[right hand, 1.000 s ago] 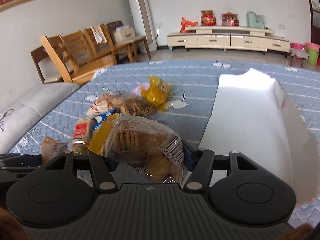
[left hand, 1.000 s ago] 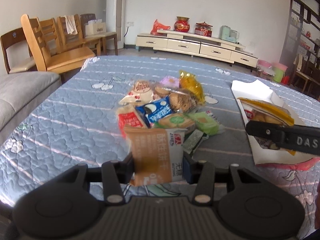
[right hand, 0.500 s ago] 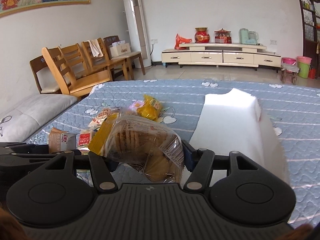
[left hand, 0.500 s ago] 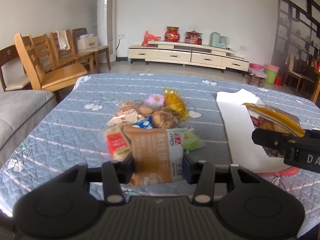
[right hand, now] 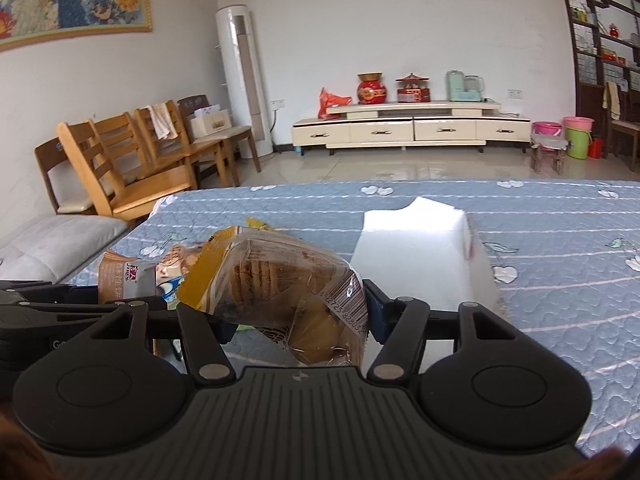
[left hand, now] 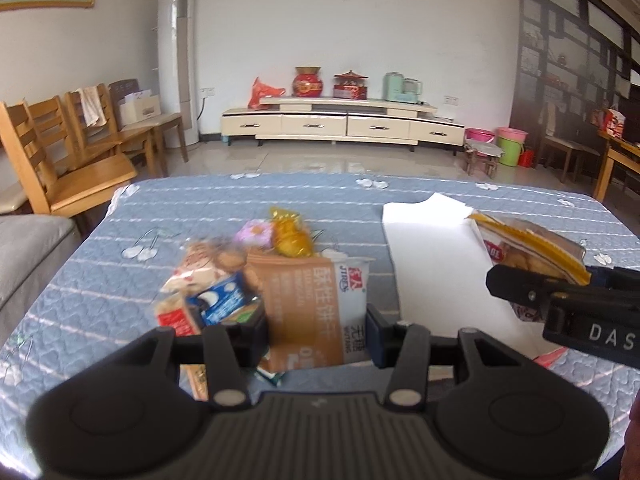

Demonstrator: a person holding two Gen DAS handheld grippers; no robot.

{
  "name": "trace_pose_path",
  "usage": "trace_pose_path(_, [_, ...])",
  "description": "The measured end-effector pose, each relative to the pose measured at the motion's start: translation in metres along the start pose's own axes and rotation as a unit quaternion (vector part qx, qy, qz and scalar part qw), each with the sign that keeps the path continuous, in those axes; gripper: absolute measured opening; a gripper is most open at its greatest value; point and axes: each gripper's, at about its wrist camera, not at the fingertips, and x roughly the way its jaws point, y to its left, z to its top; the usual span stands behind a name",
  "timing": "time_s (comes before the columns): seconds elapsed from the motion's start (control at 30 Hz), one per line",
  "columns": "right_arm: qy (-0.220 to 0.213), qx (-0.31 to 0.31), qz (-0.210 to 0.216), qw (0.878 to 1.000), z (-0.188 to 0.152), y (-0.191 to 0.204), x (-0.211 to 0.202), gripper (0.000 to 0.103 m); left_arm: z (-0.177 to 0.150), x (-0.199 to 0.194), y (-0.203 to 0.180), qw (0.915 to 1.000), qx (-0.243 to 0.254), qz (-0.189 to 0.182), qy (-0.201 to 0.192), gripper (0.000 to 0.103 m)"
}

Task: Organize snacks
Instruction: 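Carry the biscuit bag and orange cake packet with both tools over the white box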

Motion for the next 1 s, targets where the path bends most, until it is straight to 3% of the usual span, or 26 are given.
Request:
trace_pose_path(0.6, [-0.025,0.028,-0.055,0.998,-0.002,-0.018,-0.023,0.075,0.020,0.016,-0.046,0.9991,0.028,-0.033,0.001,0.047])
trace_pose_path(1.0, [-0.012,0.048,-0.073,0.996,-0.001,-0.018,-0.014,0.075,0.028,0.040,-0.076,0.9976,0.046,-0.051,0.012,0.047])
